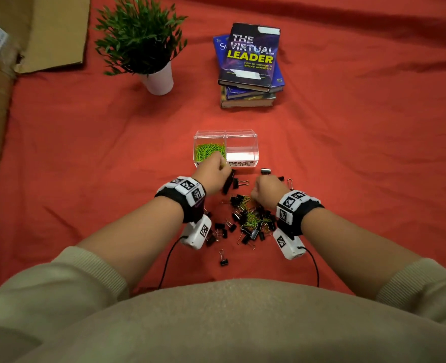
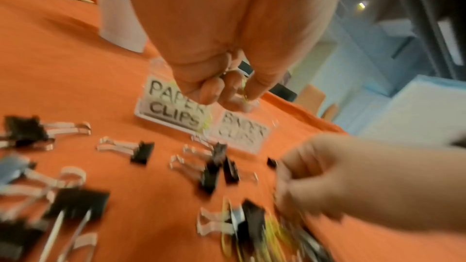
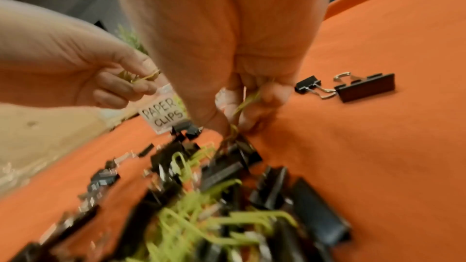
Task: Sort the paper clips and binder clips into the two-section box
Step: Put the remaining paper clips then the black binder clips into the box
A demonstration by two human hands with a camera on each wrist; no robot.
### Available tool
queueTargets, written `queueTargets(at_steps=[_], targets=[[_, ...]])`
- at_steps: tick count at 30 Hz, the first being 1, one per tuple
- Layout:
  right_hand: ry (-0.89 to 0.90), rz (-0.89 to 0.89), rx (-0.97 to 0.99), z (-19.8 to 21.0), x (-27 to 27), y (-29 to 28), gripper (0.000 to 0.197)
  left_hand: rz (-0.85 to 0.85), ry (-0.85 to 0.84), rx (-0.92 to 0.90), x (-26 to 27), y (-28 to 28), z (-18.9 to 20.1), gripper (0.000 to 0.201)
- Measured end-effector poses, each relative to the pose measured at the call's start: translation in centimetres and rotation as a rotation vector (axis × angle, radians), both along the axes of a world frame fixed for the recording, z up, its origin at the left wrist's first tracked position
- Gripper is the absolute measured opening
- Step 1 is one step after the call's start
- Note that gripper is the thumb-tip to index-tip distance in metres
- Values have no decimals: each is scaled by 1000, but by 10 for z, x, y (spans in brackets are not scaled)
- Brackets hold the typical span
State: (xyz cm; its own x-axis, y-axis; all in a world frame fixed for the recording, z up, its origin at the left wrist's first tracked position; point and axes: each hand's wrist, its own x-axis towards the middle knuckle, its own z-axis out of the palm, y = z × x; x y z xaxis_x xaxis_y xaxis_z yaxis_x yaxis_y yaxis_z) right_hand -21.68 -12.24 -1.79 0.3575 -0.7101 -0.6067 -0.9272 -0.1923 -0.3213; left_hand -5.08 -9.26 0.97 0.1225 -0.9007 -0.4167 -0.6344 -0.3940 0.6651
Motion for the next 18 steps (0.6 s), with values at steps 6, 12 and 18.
queueTargets(at_steps=[6,12,18], targets=[[-274,-113,101,21,13,-19,15,8,-222,-49,37,-37,5,4],[-355,-129,-33,50,59,-54,21,-166,-309,-81,54,-45,-1,24],[-298,-19,-128,47,110,-56,24,119,-266,-230,47,-1,-4,10]])
